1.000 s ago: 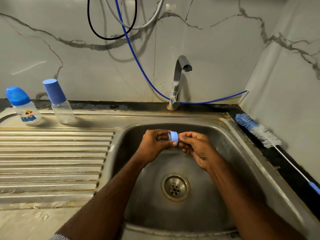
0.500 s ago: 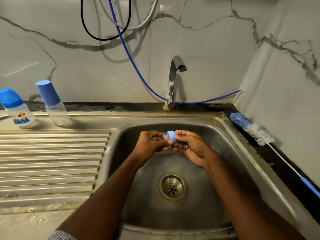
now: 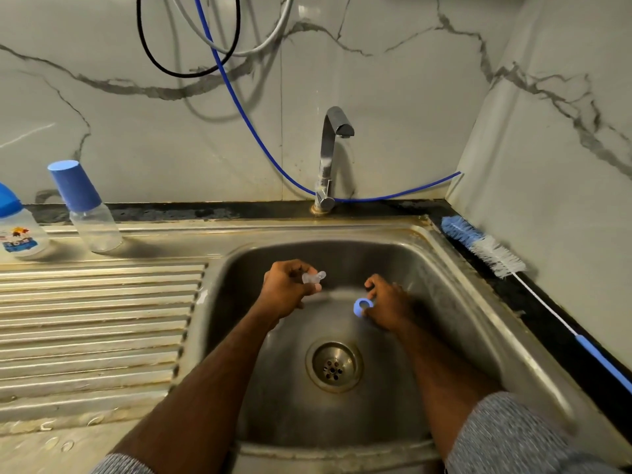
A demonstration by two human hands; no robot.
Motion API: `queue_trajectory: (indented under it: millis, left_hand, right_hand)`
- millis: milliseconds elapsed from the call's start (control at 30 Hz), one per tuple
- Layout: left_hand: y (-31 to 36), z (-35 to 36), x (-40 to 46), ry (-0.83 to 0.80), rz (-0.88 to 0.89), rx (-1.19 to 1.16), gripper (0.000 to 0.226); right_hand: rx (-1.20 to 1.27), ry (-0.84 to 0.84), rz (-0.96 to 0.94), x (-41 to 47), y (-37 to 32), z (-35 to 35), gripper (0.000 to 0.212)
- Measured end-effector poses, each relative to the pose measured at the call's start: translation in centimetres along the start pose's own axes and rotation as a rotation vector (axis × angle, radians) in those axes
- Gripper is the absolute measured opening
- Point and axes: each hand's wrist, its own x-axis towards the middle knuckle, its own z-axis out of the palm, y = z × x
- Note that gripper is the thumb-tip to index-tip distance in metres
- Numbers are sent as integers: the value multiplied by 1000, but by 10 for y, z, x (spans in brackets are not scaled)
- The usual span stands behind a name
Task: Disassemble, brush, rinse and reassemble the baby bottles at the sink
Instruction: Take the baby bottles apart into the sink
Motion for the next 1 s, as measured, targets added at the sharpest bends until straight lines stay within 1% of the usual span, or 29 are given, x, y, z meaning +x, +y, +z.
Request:
queue_trajectory:
  millis: [100, 167, 333, 467, 533, 600, 667, 700, 767, 833, 933, 1000]
  left_hand:
    - [-2, 0, 4, 19, 5, 41, 21]
    - [-2, 1, 5, 28, -1, 47, 22]
    - [-2, 4, 5, 3, -4, 72, 19]
    - [-3, 6, 4, 44, 44, 141, 20]
    - [-4, 7, 5, 67, 62, 170, 20]
    - [-5, 12, 6, 68, 79, 221, 20]
    - [-8, 22, 5, 37, 80, 264, 19]
    - [-11, 27, 6, 8, 78, 284, 18]
    - [-17, 37, 13, -63, 56, 369, 17]
    - [-25, 43, 23, -112, 11, 497, 20]
    - [-37, 50, 35, -139, -50, 651, 30]
    - [-44, 54, 39, -162, -62, 715, 32]
  right_hand:
    - [-11, -25, 14, 9, 2, 12, 58]
    - [-9, -27, -9, 13, 3, 18, 58]
    - [-95, 15, -86, 2, -7, 12, 47]
    - [-150, -9, -134, -3, -13, 10, 42]
    - [-128, -25, -116, -2, -14, 9, 43]
    - [-38, -3, -46, 2, -11, 5, 38]
    - [56, 56, 49, 6, -5, -3, 32]
    - [63, 70, 91, 6, -2, -8, 31]
    - [15, 55, 148, 7, 0, -15, 28]
    - [-23, 31, 173, 7, -2, -17, 19]
    - [-81, 22, 166, 12, -1, -13, 16]
    - [-86, 44, 149, 11, -2, -13, 15]
